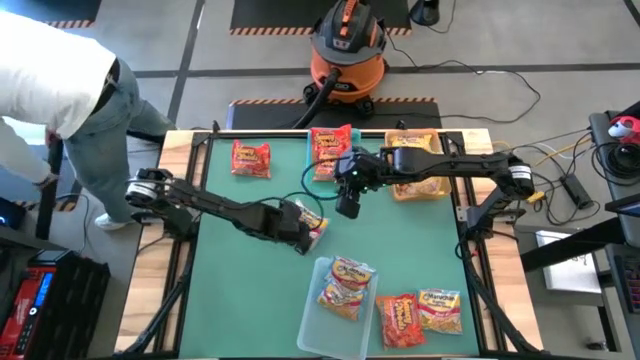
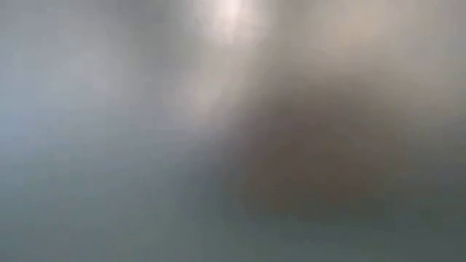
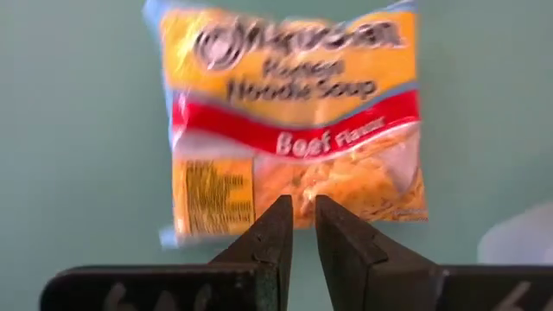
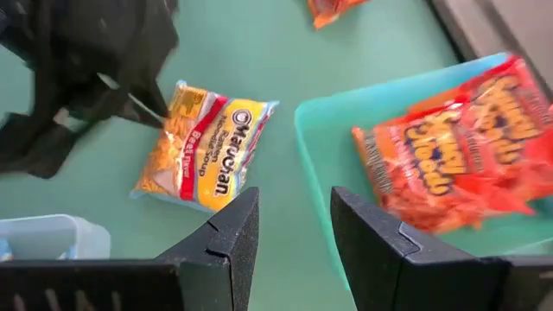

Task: Sort Maruchan noodles
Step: Put the blue noodle pack into the transparent bin

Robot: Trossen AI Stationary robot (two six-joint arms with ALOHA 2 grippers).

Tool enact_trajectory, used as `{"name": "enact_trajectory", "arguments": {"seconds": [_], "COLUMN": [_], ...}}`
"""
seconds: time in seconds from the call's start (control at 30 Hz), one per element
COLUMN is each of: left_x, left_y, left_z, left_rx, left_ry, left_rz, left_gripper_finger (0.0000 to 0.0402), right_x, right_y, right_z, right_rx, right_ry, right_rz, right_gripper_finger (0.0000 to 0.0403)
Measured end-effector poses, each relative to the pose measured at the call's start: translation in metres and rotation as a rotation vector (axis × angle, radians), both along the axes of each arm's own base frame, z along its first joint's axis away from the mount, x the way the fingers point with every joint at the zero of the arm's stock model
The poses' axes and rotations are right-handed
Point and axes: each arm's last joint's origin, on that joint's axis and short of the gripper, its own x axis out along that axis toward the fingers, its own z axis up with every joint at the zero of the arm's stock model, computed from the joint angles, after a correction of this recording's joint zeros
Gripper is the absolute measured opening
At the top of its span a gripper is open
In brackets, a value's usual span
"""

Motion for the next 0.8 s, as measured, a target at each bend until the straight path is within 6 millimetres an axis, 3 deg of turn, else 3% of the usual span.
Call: {"name": "enact_trajectory", "arguments": {"seconds": [0.17, 0.3, 0.43, 0.6, 0.8], "left_x": [-0.01, -0.011, -0.006, -0.008, -0.009], "left_y": [-0.004, -0.006, -0.007, -0.006, -0.005], "left_z": [-0.018, -0.028, -0.033, -0.045, -0.057], "left_rx": [-0.077, -0.115, -0.147, -0.152, -0.138], "left_ry": [-0.021, -0.096, -0.208, -0.201, -0.175], "left_rz": [0.203, 0.242, 0.251, 0.308, 0.341], "left_gripper_finger": [0.0036, 0.0036, 0.0036, 0.0036, 0.0036], "right_x": [0.016, 0.029, 0.039, 0.048, 0.052], "right_y": [-0.001, -0.003, -0.006, -0.014, -0.018], "right_z": [-0.03, -0.053, -0.074, -0.098, -0.107], "right_rx": [0.152, 0.263, 0.282, 0.287, 0.278], "right_ry": [-0.006, -0.027, 0.014, 0.068, 0.083], "right_rz": [0.062, 0.101, 0.089, 0.069, 0.063], "right_gripper_finger": [0.0132, 0.0132, 0.0132, 0.0132, 0.0132]}}
